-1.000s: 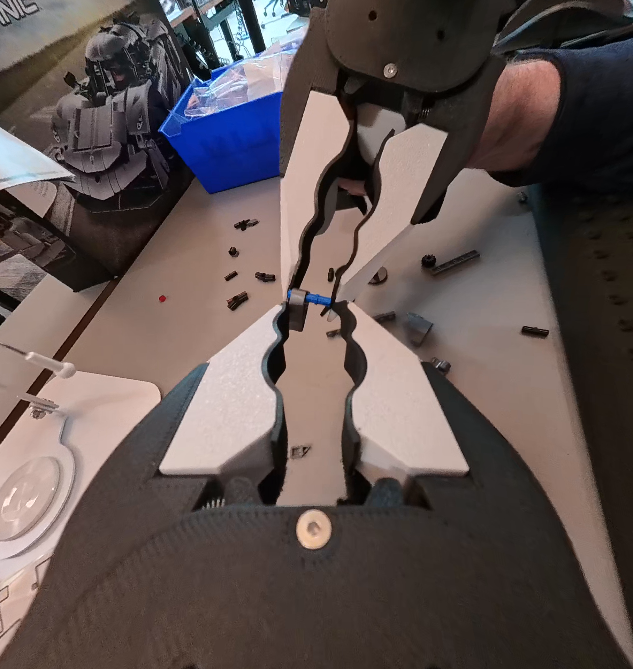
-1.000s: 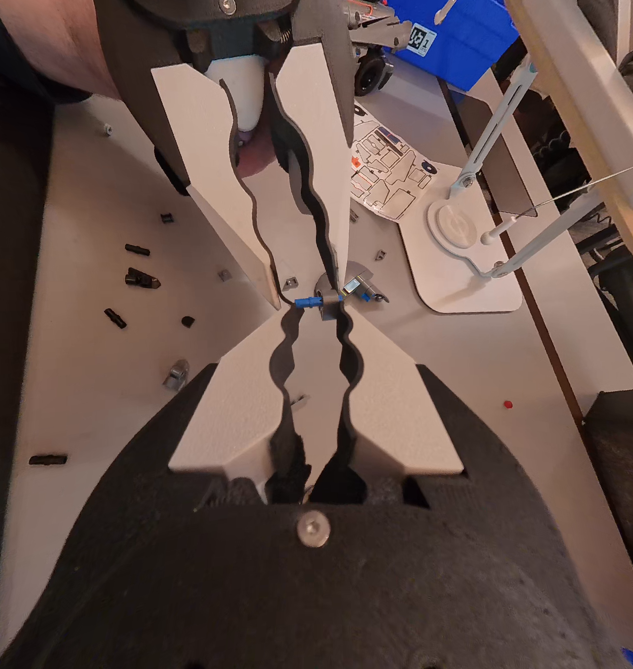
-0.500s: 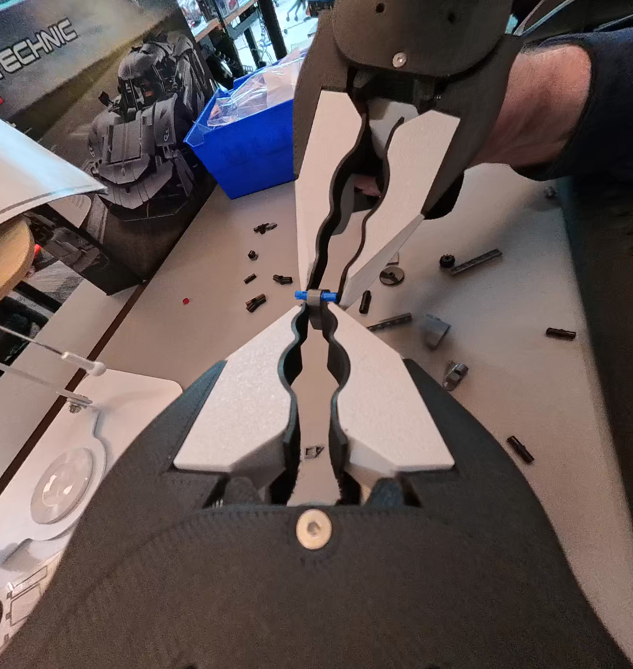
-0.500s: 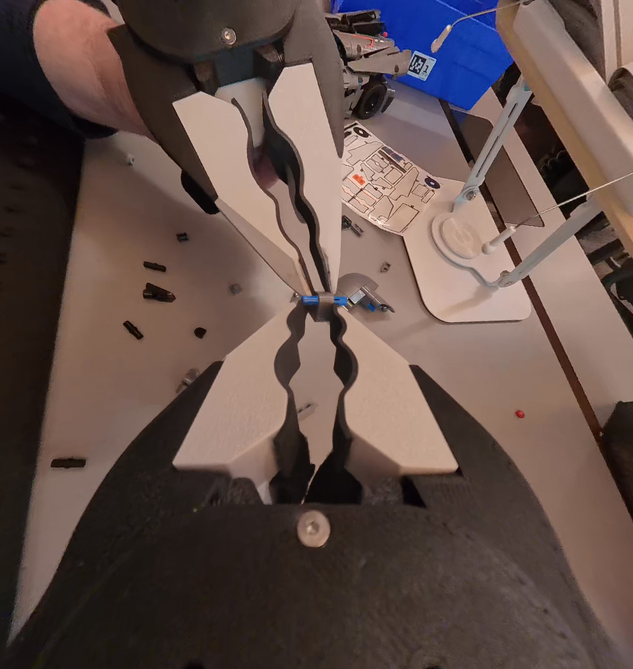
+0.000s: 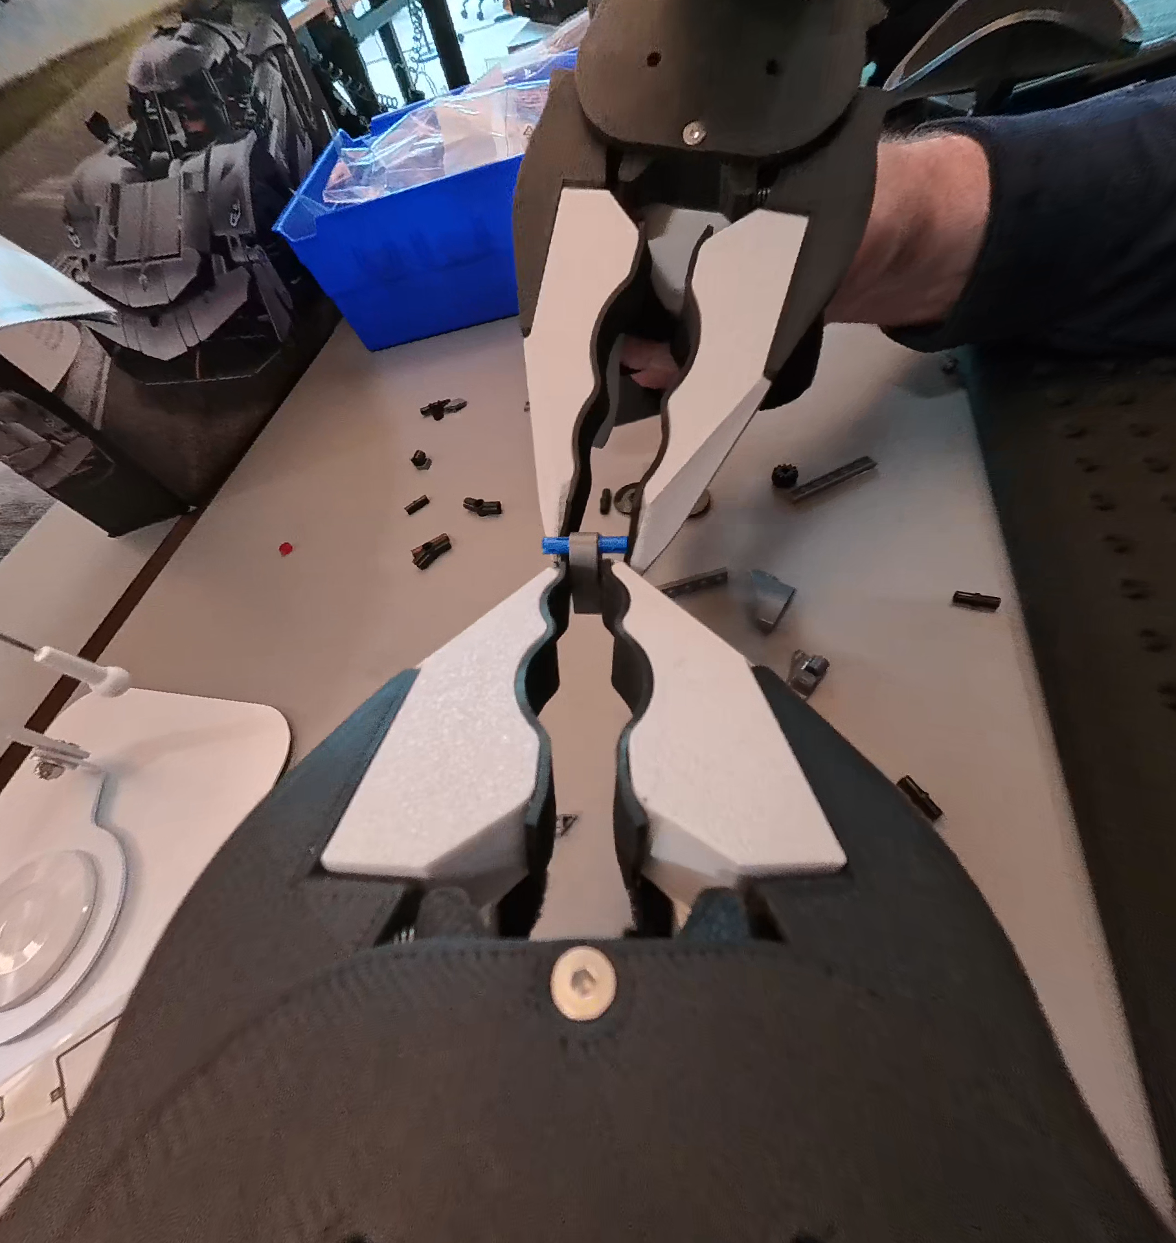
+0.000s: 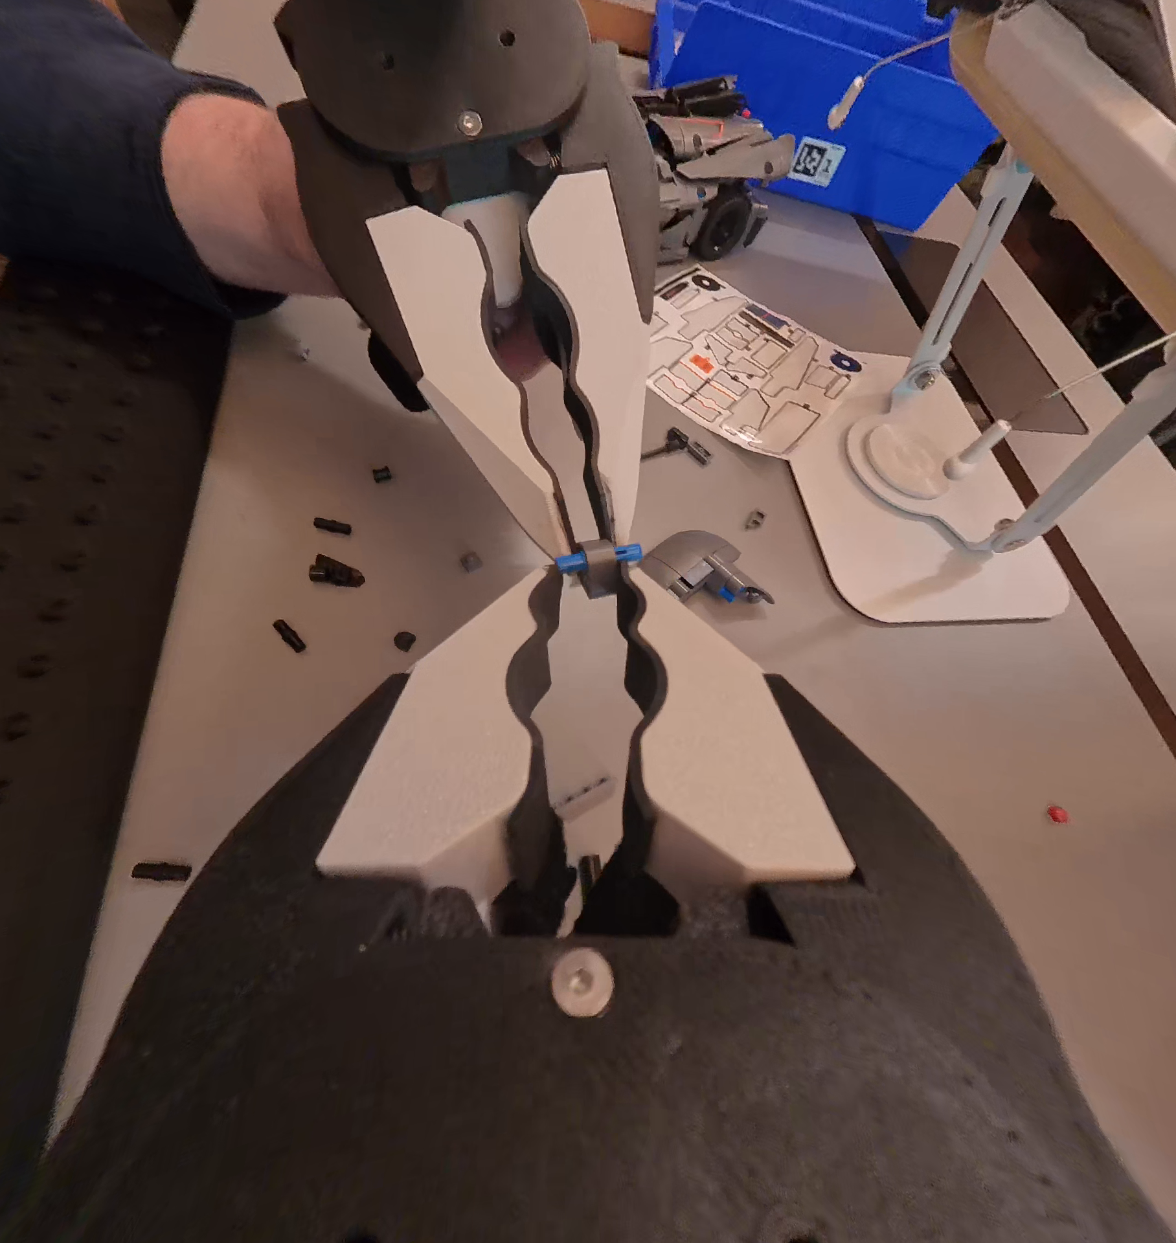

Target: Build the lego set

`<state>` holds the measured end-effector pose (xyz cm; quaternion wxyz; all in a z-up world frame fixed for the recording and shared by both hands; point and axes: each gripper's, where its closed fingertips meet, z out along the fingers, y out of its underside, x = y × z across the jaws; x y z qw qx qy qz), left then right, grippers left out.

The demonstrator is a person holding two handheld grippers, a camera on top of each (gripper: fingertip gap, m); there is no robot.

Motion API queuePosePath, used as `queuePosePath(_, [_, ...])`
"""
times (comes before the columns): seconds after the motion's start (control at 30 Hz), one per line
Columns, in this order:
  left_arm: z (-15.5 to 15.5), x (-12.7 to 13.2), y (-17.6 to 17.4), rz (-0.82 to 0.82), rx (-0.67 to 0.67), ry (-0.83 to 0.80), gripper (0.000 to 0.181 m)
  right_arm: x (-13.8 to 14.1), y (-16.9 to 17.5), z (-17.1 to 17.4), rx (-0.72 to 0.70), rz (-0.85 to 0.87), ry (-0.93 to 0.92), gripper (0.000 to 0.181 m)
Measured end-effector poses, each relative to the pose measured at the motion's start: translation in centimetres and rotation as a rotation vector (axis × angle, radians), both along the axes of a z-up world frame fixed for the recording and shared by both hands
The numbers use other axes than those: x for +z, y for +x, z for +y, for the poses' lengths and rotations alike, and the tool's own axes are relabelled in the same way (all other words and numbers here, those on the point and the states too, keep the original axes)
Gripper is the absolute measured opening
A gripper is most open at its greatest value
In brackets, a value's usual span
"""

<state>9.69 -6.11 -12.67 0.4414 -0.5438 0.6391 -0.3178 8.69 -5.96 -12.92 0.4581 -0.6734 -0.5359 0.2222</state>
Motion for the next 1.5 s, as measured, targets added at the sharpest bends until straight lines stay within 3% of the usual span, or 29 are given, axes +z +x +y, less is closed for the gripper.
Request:
queuePosePath(0.47, [1.4, -2.3, -1.1, 0.144, 0.078, 0.008, 0.005, -1.6, 0.3, 1.0, -0.044, -0.041, -0.002, 0.016])
queuePosePath(0.77, [1.8, -6.5, -1.8, 0.340, 0.119, -0.042, 0.005, -2.5, 1.8, 2.1, -0.113, -0.108, 0.003, 0.015])
queuePosePath(1.0, [1.7, -8.0, -1.8, 0.406, 0.135, -0.069, 0.006, -3.5, 2.2, 2.4, -0.125, -0.132, -0.041, 0.023])
queuePosePath(1.23, [2.1, -9.1, -1.7, 0.447, 0.162, -0.037, 0.023, -4.2, 2.5, 2.6, -0.132, -0.157, -0.053, 0.024])
queuePosePath(1.5, [3.8, -8.2, -1.8, 0.398, 0.236, 0.012, 0.039, -4.0, 2.9, 3.1, -0.164, -0.140, -0.046, 0.026])
